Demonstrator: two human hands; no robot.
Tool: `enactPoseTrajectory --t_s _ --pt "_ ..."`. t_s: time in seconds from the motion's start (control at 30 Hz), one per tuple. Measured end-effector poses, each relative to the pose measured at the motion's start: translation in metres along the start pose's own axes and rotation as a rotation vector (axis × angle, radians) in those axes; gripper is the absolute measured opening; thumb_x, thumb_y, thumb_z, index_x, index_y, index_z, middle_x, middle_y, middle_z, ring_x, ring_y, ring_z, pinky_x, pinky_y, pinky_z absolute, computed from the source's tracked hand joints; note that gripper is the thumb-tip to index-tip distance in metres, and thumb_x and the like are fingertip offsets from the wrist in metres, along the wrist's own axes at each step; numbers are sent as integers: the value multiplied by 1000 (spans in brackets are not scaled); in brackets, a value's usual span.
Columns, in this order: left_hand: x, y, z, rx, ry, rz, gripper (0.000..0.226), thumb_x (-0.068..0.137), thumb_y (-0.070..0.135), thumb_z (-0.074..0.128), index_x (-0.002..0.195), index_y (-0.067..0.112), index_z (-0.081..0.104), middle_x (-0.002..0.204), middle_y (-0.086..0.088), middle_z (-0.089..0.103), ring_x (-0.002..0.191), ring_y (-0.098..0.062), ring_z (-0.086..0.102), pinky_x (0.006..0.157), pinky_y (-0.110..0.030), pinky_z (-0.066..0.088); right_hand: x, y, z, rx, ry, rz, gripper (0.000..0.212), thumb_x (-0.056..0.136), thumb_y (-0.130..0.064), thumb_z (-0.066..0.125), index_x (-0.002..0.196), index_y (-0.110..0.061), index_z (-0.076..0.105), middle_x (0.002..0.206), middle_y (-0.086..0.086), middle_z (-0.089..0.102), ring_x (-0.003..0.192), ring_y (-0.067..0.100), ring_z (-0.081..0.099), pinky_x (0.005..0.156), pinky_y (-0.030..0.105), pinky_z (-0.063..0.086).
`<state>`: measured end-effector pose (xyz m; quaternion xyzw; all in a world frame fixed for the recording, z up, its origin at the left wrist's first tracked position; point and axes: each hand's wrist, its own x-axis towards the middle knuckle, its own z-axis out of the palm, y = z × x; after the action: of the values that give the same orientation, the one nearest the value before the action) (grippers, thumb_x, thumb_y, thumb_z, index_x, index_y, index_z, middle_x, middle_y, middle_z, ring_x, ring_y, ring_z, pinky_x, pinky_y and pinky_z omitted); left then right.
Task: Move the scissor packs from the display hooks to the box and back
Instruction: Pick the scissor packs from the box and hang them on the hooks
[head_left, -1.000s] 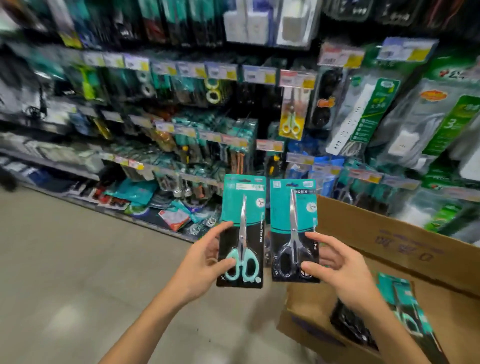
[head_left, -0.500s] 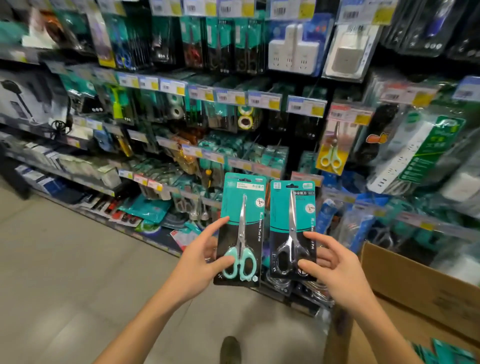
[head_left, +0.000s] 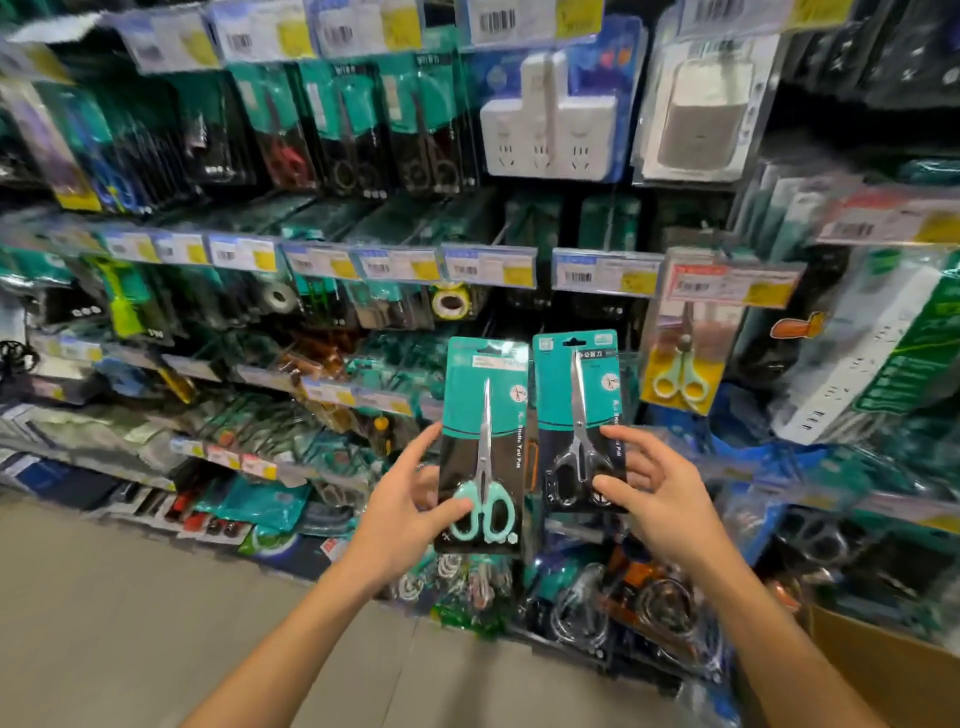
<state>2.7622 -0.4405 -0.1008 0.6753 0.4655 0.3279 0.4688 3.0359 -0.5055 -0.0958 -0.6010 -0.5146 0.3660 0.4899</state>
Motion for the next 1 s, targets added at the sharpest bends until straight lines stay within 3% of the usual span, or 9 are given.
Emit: enactPoseTrajectory --t_s 0.13,0.2,0.3,0.5,0.67,0.83,0.9,0.97,1.0 --pt "26 4 -3 -30 -43 18 76 85 30 73 146 45 30 117 -5 63 103 -12 65 83 -31 50 19 -3 4 -20 35 -37 47 85 -14 71 117 -43 54 126 -15 51 122 7 42 91 12 38" --pt "36 3 -5 -37 -75 21 77 81 41 73 142 54 28 127 4 64 108 -13 64 93 -42 49 24 -5 5 -33 65 -47 46 85 -15 71 118 -43 54 123 -18 52 120 6 43 92 13 38" --pt "50 1 -10 -51 -80 3 72 76 45 75 131 65 33 130 1 62 103 -19 65 93 -48 48 28 -8 5 -25 131 -52 45 86 -14 71 116 -43 55 115 -28 52 114 1 46 81 2 41" --pt "79 -8 -16 -93 -93 41 69 86 12 72 137 42 38 107 1 73 97 -19 69 91 -49 52 35 -16 9 -9 195 -100 48 84 -5 70 113 -41 56 117 -28 52 97 -28 50 79 -3 40" --pt "85 -9 -27 -110 -93 51 73 80 24 76 131 60 38 122 2 69 111 -18 65 100 -48 49 41 -17 14 -36 232 -97 47 84 -13 72 115 -45 57 124 -30 53 107 -22 51 86 -2 39" --pt "91 -8 -35 -66 -143 94 87 77 35 74 139 67 21 143 9 52 121 -20 58 104 -46 47 49 -25 17 11 270 -86 47 85 -15 71 113 -50 57 118 -37 49 107 -7 50 85 4 40" --pt "95 -7 -37 -58 -154 122 88 80 33 74 140 67 19 137 8 56 118 -20 59 102 -47 48 53 -27 18 30 274 -64 46 86 -15 71 115 -48 57 117 -36 48 113 0 48 83 4 40" --pt "98 -6 -36 -58 -149 148 89 83 28 73 141 66 18 109 8 55 106 -15 57 97 -47 48 55 -29 19 46 283 -46 45 86 -15 71 116 -46 57 118 -34 49 116 3 46 79 4 41" --pt "98 -4 -36 -54 -136 151 88 83 26 73 141 66 19 103 10 52 104 -12 55 98 -39 46 56 -28 19 45 289 -41 45 86 -15 71 117 -46 58 118 -34 49 116 2 46 79 4 41"
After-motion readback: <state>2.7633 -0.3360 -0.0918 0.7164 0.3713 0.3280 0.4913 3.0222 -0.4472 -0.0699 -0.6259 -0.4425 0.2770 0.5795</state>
